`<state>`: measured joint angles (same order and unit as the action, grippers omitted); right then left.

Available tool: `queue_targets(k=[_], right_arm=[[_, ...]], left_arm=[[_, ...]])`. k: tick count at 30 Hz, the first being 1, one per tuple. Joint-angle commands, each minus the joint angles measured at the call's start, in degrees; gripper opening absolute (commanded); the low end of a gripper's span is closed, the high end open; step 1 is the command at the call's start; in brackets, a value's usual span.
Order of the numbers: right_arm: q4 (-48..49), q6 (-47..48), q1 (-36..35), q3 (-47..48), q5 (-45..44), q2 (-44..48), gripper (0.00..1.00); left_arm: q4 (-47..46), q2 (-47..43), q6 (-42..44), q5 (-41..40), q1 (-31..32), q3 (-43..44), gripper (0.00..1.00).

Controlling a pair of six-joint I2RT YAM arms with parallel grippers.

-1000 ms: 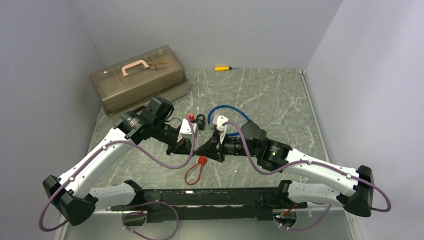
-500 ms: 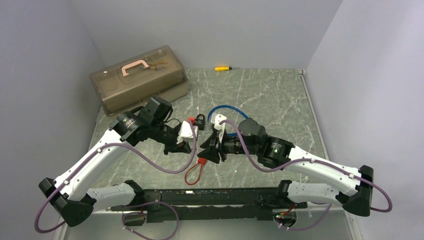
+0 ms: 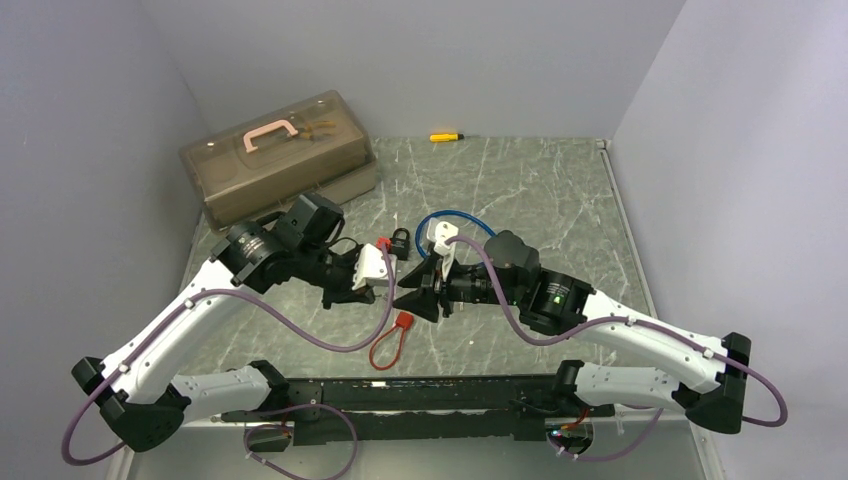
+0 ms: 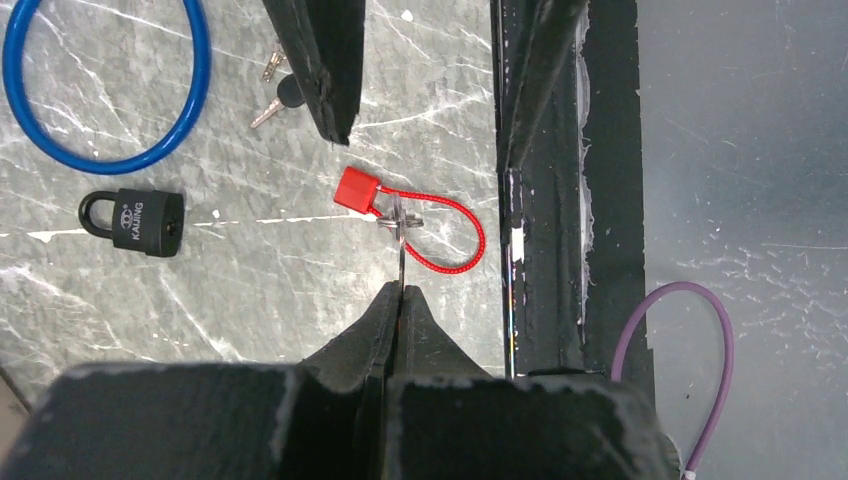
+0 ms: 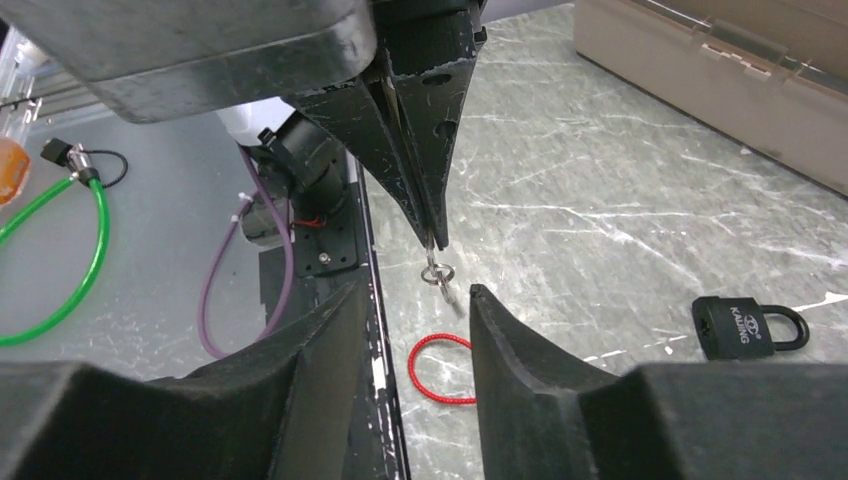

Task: Unlock with the key
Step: Adjust the key.

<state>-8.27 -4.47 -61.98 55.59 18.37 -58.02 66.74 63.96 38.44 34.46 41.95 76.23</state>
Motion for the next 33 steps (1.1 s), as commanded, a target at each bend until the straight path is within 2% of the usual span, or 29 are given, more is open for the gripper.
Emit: queue_targets(k=[1, 9, 21, 28, 33], right_arm=[[7.39, -1.49, 0.32, -0.43, 1.66, -0.60, 0.42], [11.24, -1.37, 0.76, -0.14, 2.03, -3.20, 0.35], [9.12, -0.81, 0.80, 0.33, 4.13, -6.09, 0.33], [8.45, -0.13, 0.80, 0.92, 4.76, -7.20, 0.27], [6.66, 0.15, 0.83, 1.20, 5.33, -7.63, 0.26]], left_arm=[[1.11, 0.52, 0.39, -1.41, 1.22, 3.19, 0.00], [1.70, 0.50, 0.02, -2.42, 3.12, 3.13, 0.00], [1.77, 0.79, -0.37, -1.99, 3.28, 3.58, 0.00], [2.03, 1.05, -0.38, -2.09, 3.30, 4.10, 0.00], [2.17, 0.94, -0.38, -2.10, 3.28, 4.03, 0.00]])
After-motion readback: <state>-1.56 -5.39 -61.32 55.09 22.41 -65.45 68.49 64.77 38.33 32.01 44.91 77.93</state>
